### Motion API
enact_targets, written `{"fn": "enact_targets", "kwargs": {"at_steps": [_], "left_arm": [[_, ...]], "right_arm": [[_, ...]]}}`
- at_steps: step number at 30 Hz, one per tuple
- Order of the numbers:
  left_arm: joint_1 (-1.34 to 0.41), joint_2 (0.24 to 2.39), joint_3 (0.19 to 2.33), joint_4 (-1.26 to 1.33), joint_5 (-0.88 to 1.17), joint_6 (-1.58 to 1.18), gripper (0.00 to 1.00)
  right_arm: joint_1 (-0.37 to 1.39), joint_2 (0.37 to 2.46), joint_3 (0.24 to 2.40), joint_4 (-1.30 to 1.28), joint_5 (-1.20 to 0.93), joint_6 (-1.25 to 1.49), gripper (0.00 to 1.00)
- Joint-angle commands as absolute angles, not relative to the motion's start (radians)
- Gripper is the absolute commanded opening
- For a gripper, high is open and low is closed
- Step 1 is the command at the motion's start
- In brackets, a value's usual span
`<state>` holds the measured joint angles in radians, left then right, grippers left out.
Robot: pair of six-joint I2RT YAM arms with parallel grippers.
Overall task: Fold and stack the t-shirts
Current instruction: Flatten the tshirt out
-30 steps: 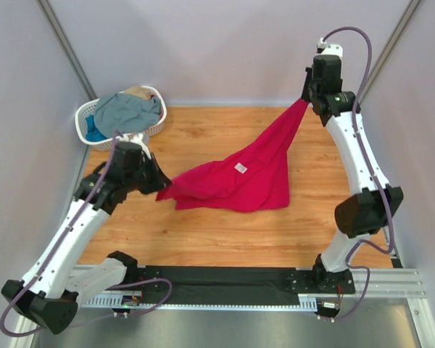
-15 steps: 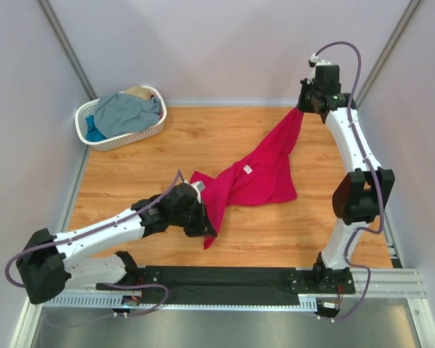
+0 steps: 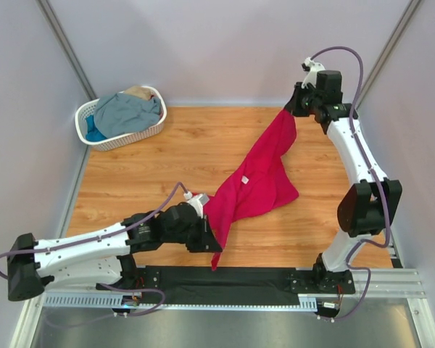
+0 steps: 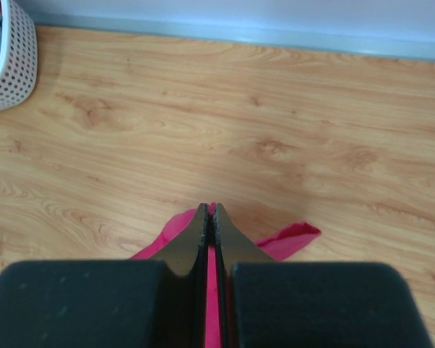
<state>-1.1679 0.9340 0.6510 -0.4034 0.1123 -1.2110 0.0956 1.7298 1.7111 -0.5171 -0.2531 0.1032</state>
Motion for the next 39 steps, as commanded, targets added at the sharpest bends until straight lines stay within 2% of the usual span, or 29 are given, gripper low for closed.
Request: {"fn": "enact_targets", "kwargs": {"at_steps": [1,5,6,7,9,11,12,15,16,22,23,27,31,36,37,39], "left_arm": [[-1.213,1.011,0.65,-0.334,0.144,-1.229,0.0],[-1.243,1.039,0.683,-0.356,0.121,-1.224,0.0],[-1.243,1.026,0.696,-0.368,0.083,-1.227,0.0],[-1.233,1.023,0.707,-0.38,0.063,-1.221,0.0],[-1.197,1.032,0.733,-0.415,0.04,-1.194,0.0],[-1.094,1.061,0.736,-0.423,0.081,-1.178,0.0],[-1.056,1.072,0.733,-0.411,0.103,-1.172,0.0],[-0.893,1.123,0.747,-0.373,0.193,-1.137,0.0],[-0.82,1.137,0.753,-0.364,0.221,-1.134,0.0],[-0.646,1.259,0.882,-0.331,0.377,-1.098,0.0],[-0.632,1.293,0.896,-0.316,0.424,-1.101,0.0],[-0.575,1.376,0.955,-0.308,0.491,-1.077,0.0],[-0.508,1.45,0.988,-0.405,0.462,-1.005,0.0],[-0.43,1.506,0.94,-0.314,0.561,-1.016,0.01],[-0.398,1.526,0.959,-0.334,0.577,-0.993,0.17],[-0.361,1.558,1.008,-0.414,0.581,-0.922,0.35]], "right_arm": [[0.103,1.77,1.747,-0.54,-0.363,0.115,0.0],[0.138,1.759,1.715,-0.518,-0.286,0.113,0.03],[0.138,1.779,1.777,-0.57,-0.206,0.127,0.09],[0.138,1.804,1.83,-0.622,-0.149,0.144,0.28],[0.137,1.896,2.03,-0.853,0.045,0.239,0.42],[0.135,1.952,2.121,-1.016,0.081,0.32,0.53],[0.141,1.948,2.123,-1.094,0.043,0.368,0.55],[0.224,1.785,1.834,-0.955,0.047,0.379,0.59],[0.286,1.685,1.658,-0.904,0.061,0.379,0.6],[0.558,1.358,1.237,-0.629,0.103,0.374,0.58],[0.598,1.323,1.121,-0.547,0.124,0.371,0.57],[0.799,1.201,0.913,-0.378,0.272,0.336,0.51],[0.96,1.23,0.867,-0.287,0.307,0.345,0.41],[1.094,1.382,0.945,-0.224,0.425,0.31,0.4],[1.107,1.45,1.0,-0.224,0.431,0.305,0.39],[1.126,1.518,1.057,-0.233,0.446,0.285,0.38]]}}
